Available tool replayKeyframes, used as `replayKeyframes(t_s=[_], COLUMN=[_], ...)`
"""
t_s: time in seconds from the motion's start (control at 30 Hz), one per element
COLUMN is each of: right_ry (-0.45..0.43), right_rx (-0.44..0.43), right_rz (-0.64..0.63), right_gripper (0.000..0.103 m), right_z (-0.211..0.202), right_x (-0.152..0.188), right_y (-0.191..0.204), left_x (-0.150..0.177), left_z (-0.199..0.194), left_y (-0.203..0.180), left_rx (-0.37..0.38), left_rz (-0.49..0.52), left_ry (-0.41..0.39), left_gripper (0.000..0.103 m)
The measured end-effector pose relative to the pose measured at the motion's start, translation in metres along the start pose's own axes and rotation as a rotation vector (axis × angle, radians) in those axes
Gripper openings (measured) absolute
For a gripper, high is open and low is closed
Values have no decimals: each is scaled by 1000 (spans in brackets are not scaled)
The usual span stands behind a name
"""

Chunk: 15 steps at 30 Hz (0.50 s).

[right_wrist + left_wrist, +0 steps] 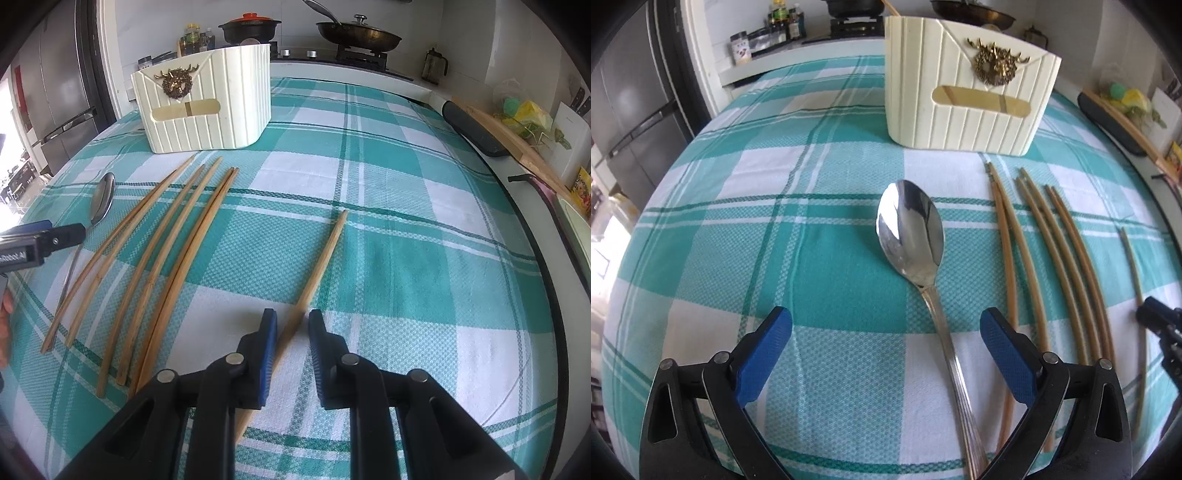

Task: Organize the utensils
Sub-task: 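Lift the chopstick with the right tool while the left tool moves to the spoon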

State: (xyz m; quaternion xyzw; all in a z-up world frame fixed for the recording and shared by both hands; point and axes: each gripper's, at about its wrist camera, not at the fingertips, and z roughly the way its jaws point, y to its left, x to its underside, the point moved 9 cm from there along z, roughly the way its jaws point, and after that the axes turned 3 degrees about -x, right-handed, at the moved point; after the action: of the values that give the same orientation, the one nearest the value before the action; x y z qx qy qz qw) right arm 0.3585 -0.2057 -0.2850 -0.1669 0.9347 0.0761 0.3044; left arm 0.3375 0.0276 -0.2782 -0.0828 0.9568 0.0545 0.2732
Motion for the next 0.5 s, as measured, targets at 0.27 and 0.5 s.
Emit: replayKeyframes(t_s=[0.27,0.5], right_ry=[91,204], right_rx=[-79,-122], right_rz=[32,-6], right_gripper=[18,34], right_z=[-6,4], right_x=[8,2], right_y=[-26,-16], left_x=[13,7], left_z=[-4,2], left_y=[25,23], left_rx=[21,105], left_rz=[79,150], left_ry=[38,103], left_gripper=[102,101])
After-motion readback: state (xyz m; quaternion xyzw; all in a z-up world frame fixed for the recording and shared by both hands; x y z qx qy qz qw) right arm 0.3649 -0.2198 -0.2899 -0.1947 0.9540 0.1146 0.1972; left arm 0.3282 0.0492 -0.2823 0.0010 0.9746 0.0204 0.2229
